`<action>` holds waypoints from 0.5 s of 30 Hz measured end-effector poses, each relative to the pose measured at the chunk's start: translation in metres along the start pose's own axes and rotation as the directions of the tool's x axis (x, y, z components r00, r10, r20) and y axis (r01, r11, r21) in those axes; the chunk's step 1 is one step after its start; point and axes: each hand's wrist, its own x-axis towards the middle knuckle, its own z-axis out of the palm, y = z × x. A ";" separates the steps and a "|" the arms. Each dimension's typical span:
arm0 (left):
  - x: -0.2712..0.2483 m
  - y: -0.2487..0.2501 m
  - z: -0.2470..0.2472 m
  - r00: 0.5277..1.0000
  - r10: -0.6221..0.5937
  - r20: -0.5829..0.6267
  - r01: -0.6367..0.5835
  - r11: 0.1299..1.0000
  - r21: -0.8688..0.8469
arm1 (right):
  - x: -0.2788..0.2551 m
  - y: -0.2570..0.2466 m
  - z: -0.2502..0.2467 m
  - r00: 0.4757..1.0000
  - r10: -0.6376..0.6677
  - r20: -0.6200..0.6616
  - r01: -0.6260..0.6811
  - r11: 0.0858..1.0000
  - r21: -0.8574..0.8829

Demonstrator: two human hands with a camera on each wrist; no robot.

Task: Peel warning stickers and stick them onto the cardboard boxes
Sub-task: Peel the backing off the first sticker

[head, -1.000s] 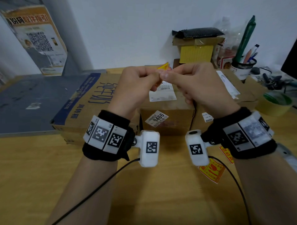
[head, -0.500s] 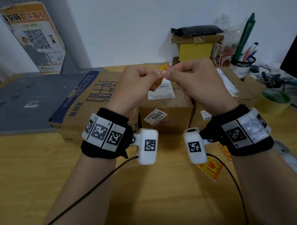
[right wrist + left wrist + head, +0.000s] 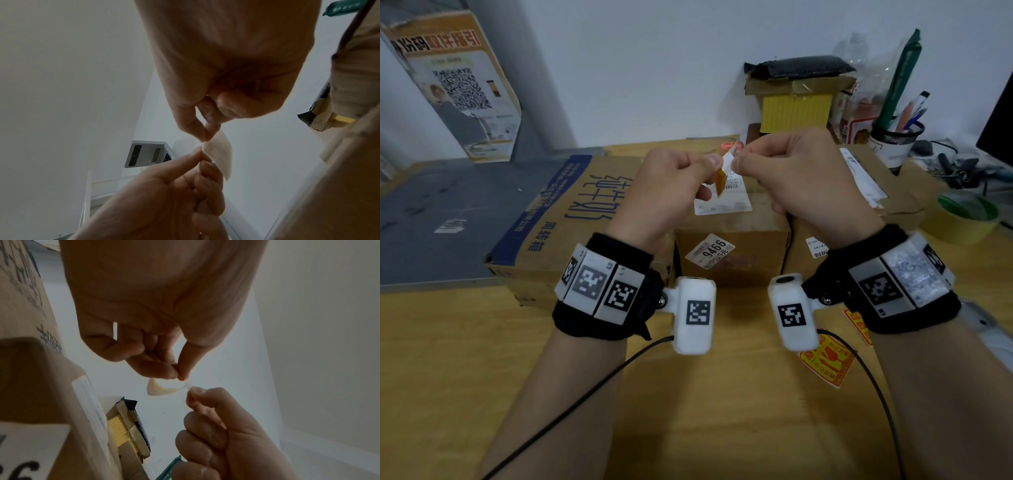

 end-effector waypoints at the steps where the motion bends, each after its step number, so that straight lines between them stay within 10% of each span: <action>1: 0.000 0.000 0.000 1.000 -0.002 -0.005 0.002 1.000 0.002 | 0.000 0.000 0.000 1.000 -0.002 0.000 0.002 1.000 -0.001; 15: 0.003 -0.001 -0.004 0.998 0.036 -0.060 -0.040 0.998 -0.057 | -0.001 -0.004 0.001 0.999 0.035 0.007 -0.036 0.999 0.023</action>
